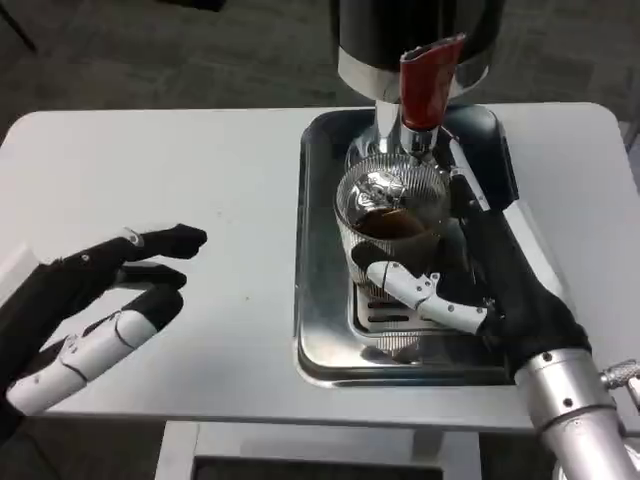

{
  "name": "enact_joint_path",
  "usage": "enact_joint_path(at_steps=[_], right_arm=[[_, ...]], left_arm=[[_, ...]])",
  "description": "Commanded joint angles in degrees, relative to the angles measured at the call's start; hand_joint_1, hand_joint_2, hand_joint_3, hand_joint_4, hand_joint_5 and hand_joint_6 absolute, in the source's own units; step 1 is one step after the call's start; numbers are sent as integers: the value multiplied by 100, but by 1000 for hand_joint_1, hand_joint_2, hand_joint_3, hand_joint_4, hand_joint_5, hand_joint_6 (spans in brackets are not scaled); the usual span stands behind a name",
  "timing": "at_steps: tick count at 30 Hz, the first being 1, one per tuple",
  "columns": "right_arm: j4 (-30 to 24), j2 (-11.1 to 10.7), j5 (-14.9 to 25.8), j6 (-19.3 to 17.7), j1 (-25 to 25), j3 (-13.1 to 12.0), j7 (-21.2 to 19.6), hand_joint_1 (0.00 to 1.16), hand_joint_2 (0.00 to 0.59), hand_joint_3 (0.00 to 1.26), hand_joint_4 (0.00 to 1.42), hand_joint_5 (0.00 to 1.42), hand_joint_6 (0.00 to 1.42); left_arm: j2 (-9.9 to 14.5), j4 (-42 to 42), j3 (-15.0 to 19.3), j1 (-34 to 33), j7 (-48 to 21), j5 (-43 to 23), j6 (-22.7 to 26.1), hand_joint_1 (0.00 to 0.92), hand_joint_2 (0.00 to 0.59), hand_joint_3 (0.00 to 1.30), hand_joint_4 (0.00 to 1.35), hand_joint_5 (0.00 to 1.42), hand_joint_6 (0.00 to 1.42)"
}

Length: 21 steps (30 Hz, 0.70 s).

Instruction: Grasp the cup under the faucet to collect the drink, then remove the cup.

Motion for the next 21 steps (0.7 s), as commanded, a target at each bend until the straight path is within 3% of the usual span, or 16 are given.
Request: enact_joint_path(at_steps=[1, 21], right_arm=[[84, 69, -140, 99, 88, 195, 8, 665, 208, 0, 33, 178, 290], [16, 262, -508, 353, 189, 322, -256, 670, 230, 61, 176, 328, 482]], left_arm=[[36, 9, 54, 135, 7, -62, 44, 78, 158, 311, 255, 347, 280], [46, -43, 115, 227, 8, -83, 56, 64, 157, 322, 269, 357, 280]])
